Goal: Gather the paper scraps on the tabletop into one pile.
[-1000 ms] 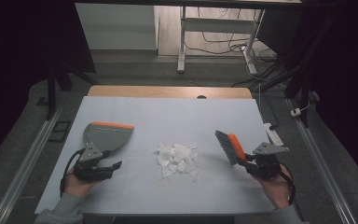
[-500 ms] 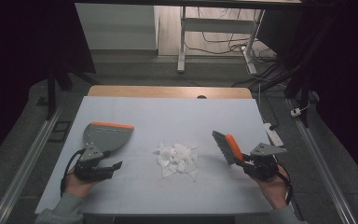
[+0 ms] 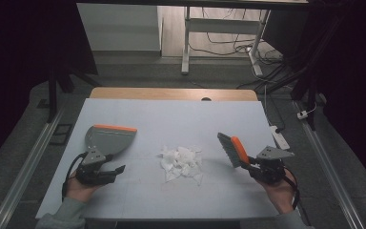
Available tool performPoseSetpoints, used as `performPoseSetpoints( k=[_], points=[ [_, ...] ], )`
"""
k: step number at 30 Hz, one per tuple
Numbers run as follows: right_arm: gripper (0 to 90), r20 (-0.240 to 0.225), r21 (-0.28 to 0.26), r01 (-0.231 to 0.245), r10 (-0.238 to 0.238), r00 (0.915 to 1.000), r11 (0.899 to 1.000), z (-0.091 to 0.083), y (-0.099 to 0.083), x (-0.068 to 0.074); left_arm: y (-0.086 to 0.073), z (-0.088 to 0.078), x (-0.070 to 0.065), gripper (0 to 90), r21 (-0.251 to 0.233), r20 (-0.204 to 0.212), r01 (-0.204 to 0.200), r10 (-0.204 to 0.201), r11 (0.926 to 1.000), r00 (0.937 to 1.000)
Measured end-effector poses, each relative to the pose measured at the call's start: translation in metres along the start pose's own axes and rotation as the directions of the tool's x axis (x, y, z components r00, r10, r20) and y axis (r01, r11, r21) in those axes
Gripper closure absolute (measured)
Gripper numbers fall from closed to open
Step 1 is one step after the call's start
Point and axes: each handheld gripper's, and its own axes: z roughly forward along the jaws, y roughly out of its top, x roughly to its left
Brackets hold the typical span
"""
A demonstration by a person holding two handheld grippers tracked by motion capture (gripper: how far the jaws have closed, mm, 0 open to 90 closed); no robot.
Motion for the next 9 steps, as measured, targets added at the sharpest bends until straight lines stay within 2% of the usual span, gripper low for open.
performPoseSetpoints(
  k=[9],
  points=[
    [70.9, -0.006, -0.008, 0.0, 0.0, 1.0, 1.0, -0.0011, 0.0009, 0.0012, 0.0, 0.0, 0.0001, 35.0, 0.001, 0.0, -0.001, 0.001, 1.0, 1.0]
  ],
)
